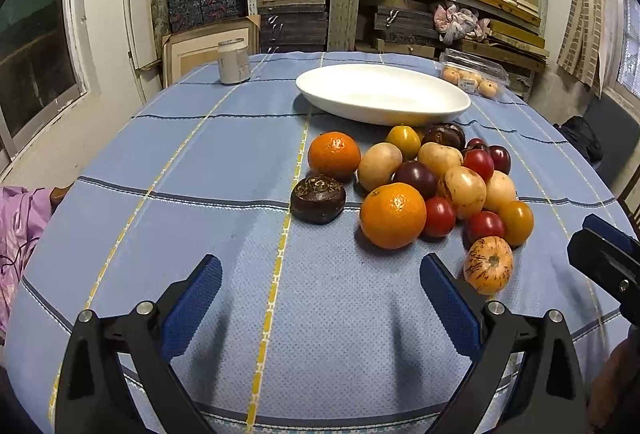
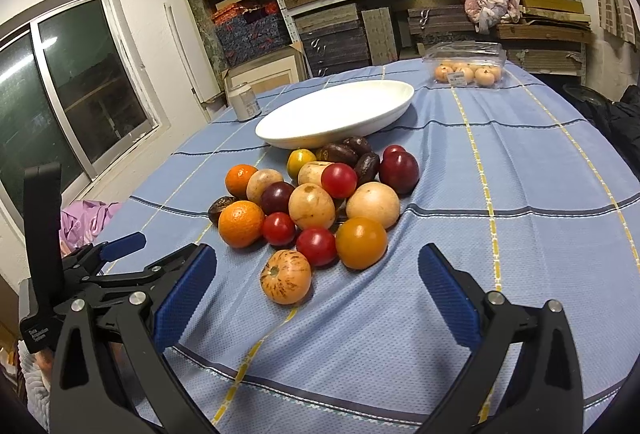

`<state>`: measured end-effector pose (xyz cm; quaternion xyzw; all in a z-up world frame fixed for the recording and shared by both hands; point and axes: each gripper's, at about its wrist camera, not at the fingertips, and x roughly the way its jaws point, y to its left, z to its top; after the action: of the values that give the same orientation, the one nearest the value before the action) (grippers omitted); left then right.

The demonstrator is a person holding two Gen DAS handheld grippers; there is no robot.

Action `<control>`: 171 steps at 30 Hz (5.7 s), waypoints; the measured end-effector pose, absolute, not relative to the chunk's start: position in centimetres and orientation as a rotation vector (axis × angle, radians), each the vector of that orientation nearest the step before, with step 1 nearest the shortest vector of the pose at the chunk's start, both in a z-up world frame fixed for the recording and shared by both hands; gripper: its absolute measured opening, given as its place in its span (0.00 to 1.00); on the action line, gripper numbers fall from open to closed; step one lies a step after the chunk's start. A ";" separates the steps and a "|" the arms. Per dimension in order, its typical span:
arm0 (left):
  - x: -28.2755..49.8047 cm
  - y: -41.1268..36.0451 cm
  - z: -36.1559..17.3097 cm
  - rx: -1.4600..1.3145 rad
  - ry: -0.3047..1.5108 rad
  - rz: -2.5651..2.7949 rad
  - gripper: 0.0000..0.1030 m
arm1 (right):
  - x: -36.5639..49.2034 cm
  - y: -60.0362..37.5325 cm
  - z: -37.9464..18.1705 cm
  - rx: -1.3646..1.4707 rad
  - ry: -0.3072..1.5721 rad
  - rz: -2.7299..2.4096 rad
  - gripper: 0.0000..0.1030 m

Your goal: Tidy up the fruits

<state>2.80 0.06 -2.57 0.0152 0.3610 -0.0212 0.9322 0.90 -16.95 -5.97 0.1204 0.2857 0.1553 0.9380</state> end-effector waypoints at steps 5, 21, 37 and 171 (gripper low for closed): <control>2.9 0.1 -2.7 0.028 0.742 -0.042 0.97 | 0.9 -16.9 -5.9 0.247 0.584 0.318 0.96; 2.9 0.1 -2.7 0.028 0.742 -0.044 0.97 | 0.8 -16.6 -6.0 0.242 0.585 0.329 0.96; 2.9 0.0 -2.8 0.029 0.744 -0.044 0.97 | 0.8 -16.7 -6.0 0.243 0.587 0.330 0.96; 25.0 -0.2 0.2 -0.092 0.726 -0.255 0.68 | 25.0 -18.3 -4.4 0.309 0.786 0.348 0.39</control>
<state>24.98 -0.22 0.24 -0.0446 0.3540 -0.1241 0.9259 24.98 -18.33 -4.38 0.1493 0.3795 0.1680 0.8975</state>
